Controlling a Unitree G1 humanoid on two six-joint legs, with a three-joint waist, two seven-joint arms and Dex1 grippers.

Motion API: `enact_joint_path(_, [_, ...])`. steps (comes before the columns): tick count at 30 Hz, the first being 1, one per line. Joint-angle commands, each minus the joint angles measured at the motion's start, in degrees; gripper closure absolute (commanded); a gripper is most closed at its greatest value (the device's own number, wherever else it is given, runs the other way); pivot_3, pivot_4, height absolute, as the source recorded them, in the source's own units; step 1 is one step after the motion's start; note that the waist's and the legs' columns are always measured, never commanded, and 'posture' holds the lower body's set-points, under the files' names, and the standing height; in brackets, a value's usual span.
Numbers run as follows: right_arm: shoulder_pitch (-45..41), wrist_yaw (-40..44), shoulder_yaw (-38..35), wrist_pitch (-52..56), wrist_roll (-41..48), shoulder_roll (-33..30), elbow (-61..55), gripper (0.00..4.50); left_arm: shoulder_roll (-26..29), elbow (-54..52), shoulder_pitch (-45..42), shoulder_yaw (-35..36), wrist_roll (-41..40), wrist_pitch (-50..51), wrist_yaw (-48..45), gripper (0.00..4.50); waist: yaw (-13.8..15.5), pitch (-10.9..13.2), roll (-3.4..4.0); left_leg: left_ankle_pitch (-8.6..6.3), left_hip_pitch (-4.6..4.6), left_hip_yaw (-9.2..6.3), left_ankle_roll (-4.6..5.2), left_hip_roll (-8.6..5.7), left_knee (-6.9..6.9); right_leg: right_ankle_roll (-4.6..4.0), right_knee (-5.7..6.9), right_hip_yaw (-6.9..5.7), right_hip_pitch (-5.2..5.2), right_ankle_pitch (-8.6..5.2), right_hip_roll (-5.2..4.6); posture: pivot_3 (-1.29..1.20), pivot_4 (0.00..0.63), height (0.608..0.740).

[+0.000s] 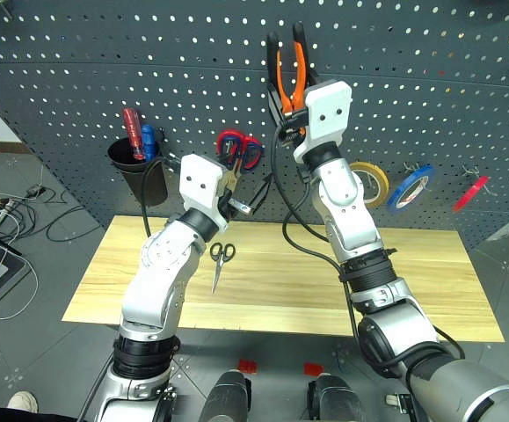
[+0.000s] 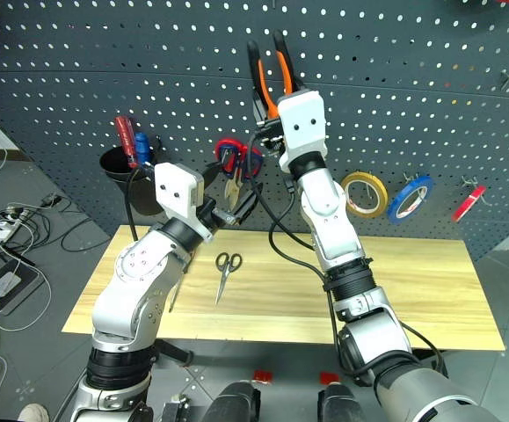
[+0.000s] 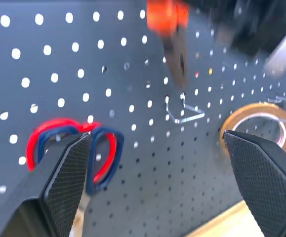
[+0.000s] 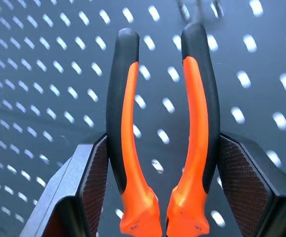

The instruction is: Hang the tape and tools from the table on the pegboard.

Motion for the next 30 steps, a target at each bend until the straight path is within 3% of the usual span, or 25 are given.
enact_joint_path(1, [-1.6,-2.9,-1.0,-6.1,-1.7,-0.2,2.3,1.55,-0.9,4.0,-2.9,-1.0,0.2,-2.3,-0.8,0.0,-0.1,0.0,0.0,0.0,0.01,0.0,0.0,0.0,0.0,0.0,0.0,0.0,0.0,0.0,0.0,0.21,0.119,0.74])
enact_joint_path(12, [-2.9,-6.6,-2.1,-13.3,-2.8,-0.2,13.8,1.55,-1.0,13.4,-7.9,-2.3,1.6,-7.2,-3.2,0.0,-0.5,0.0,0.02,0.0,0.08,0.02,0.01,0.0,-0.03,-0.01,0.07,-0.04,0.02,0.0,0.0,0.24,0.146,0.74])
enact_joint_path(30, [-5.8,-11.4,-4.5,-17.0,-2.7,-1.0,24.4,1.55,-0.3,12.5,-7.9,-2.3,1.2,-6.1,-4.2,0.0,0.2,0.1,0.04,0.0,0.31,0.03,0.03,-0.1,-0.04,-0.03,0.44,-0.06,0.06,-0.02,-0.12,0.25,0.158,0.74])
